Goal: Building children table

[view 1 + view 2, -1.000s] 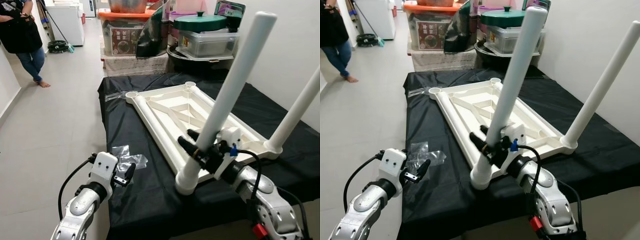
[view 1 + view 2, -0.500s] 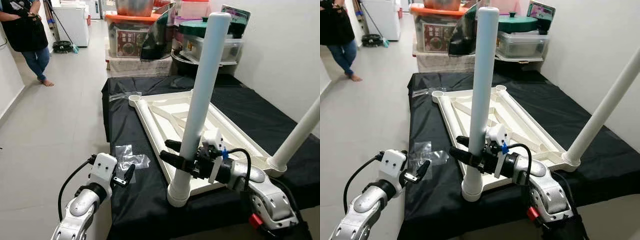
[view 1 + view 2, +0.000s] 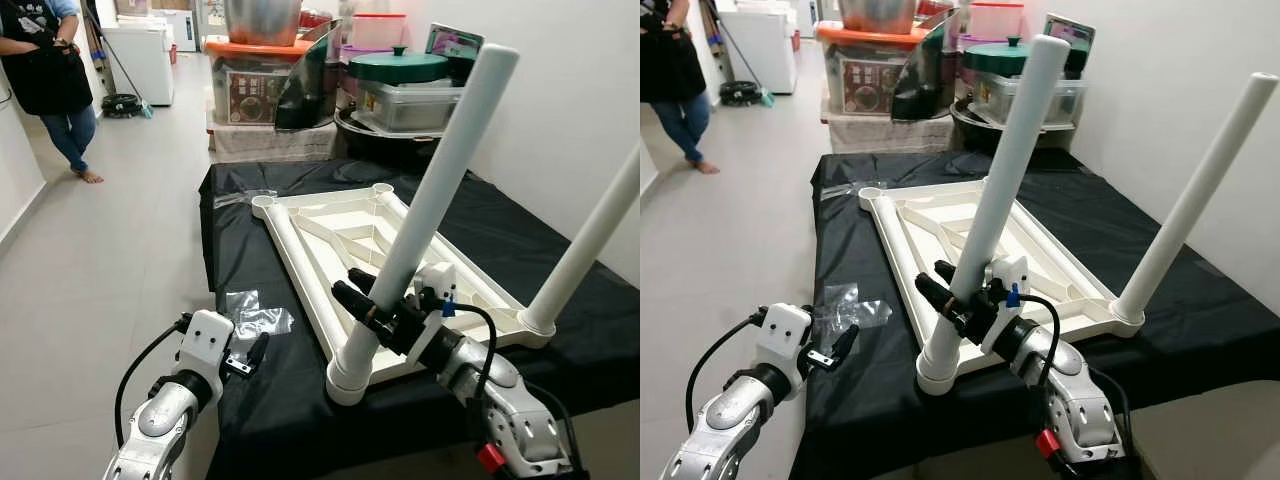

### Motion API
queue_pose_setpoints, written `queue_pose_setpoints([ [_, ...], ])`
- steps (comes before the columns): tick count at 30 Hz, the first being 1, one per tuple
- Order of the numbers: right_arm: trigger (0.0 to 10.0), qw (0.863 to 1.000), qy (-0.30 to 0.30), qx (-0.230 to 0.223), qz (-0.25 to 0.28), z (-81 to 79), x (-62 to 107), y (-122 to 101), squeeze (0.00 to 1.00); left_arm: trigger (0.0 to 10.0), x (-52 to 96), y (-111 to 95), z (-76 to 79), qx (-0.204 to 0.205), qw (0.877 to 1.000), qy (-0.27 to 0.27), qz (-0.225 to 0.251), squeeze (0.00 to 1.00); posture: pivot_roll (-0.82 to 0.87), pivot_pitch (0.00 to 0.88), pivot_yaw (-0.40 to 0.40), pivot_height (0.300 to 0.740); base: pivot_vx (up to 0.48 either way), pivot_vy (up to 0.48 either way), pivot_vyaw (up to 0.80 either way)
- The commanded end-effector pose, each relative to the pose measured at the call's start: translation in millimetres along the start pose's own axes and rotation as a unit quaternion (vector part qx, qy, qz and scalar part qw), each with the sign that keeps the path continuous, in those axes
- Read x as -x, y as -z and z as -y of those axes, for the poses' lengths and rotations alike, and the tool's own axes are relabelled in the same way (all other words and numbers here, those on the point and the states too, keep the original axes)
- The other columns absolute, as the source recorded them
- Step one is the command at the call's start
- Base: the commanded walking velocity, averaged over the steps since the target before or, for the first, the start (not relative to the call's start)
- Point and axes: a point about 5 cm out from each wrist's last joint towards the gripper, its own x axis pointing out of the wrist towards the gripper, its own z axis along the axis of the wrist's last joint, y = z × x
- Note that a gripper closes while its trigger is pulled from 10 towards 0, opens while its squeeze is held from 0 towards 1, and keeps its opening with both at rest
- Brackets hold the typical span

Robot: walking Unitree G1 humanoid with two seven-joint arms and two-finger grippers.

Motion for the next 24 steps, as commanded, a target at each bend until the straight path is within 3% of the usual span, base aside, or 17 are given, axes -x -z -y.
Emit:
queue_pose_setpoints([
  [1,10.0,0.992,0.057,-0.011,-0.116,6.0,10.5,47.7,0.0,10.0,-2.0,-0.5,-0.1,-0.004,1.0,0.0,0.002,0.0,0.07,0.0,-0.071,0.74,0.0,0.0,0.0],
  [10,10.0,0.979,0.12,0.014,-0.163,8.2,7.9,57.9,0.0,10.0,-2.6,-1.2,-0.6,-0.004,1.0,0.0,0.003,0.0,0.07,0.0,-0.074,0.74,0.0,0.0,0.0],
  [13,10.0,0.965,0.196,0.011,-0.171,19.0,9.0,61.3,0.0,10.0,-2.2,-1.1,-0.9,-0.003,1.0,-0.001,0.004,0.0,0.07,0.0,-0.077,0.74,0.0,0.0,0.0],
  [24,10.0,0.93,0.326,0.01,-0.171,33.5,19.9,66.3,0.0,10.0,-1.8,-0.8,-1.0,-0.003,1.0,-0.003,0.003,0.0,0.07,0.0,-0.075,0.74,0.0,0.0,0.0],
])
